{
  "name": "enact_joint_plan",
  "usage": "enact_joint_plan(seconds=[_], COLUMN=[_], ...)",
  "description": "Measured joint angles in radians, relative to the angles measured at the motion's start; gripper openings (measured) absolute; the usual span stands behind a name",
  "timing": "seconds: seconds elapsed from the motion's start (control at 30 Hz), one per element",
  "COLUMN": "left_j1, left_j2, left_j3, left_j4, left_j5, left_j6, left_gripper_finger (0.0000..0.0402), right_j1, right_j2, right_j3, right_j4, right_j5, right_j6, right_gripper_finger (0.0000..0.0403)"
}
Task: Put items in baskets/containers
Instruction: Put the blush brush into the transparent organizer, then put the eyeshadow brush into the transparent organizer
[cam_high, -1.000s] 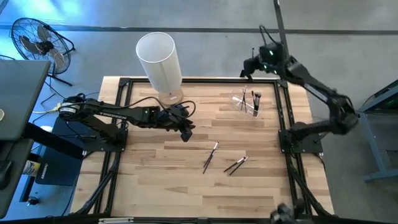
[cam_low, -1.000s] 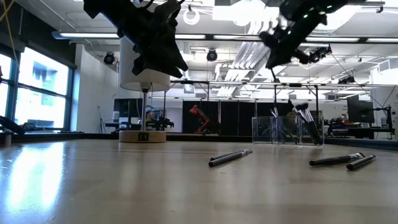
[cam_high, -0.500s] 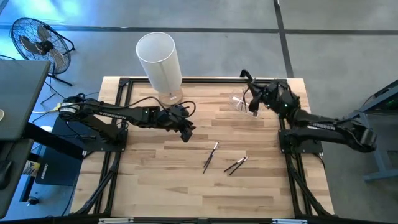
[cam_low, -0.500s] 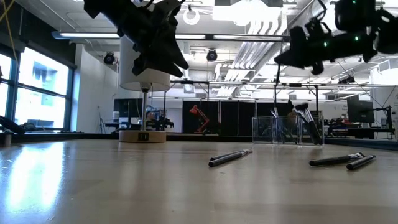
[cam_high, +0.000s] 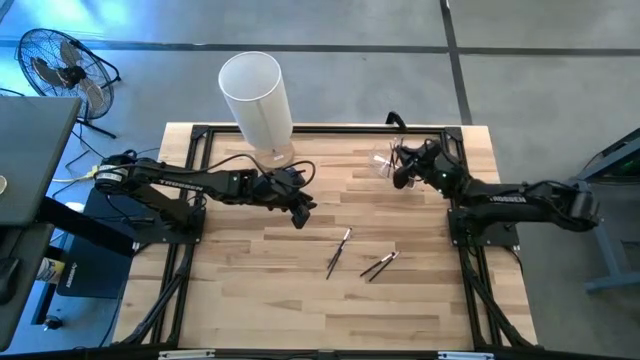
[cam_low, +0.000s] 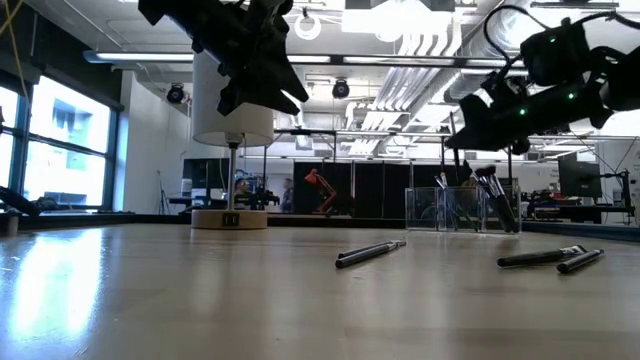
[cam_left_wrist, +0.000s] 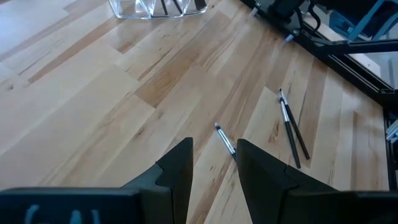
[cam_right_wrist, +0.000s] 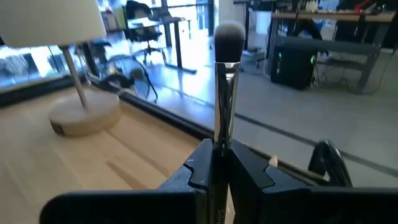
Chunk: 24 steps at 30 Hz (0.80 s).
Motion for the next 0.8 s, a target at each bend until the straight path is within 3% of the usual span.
enact_joint_plan(seconds=[0.2, 0.4, 0.67, 0.8], left_j1=[0.000, 0.000, 0.000, 0.000], left_j2=[0.000, 0.000, 0.000, 0.000], left_j3=[0.000, 0.000, 0.000, 0.000], left_j4=[0.000, -0.001, -0.008, -0.007], left_j5=[0.001, 0.001, 0.001, 0.000], left_j6=[0.000, 0.000, 0.004, 0.000], left_gripper_finger=[0.0122, 0.0122, 0.0122, 0.0122], right_j1=[0.000, 0.000, 0.000, 0.000], right_j2=[0.101, 0.159, 0.132, 0.054], right_j3=[0.000, 0.000, 0.001, 0.008], right_j4=[0.000, 0.002, 0.008, 0.071], right_j5=[0.031, 0.031, 0.030, -0.044], right_j6=[0.011, 0.057, 0.036, -0.024], right_gripper_finger=[0.0027, 0.0057, 0.0091, 0.0099])
